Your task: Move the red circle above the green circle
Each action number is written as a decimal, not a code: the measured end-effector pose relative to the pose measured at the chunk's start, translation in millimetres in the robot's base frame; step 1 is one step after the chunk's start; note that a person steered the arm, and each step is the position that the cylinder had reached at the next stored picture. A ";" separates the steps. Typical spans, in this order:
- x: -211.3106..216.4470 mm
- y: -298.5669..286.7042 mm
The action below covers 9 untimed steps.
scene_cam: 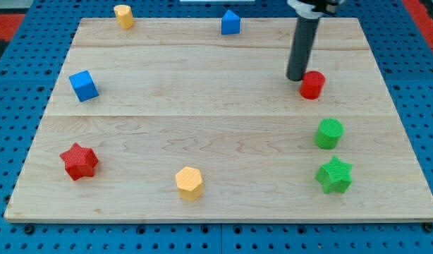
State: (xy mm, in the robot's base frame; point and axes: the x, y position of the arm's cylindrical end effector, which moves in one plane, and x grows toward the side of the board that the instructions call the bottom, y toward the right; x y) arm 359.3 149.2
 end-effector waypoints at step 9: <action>0.5 0.9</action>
State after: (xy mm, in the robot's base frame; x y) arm 359.8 150.1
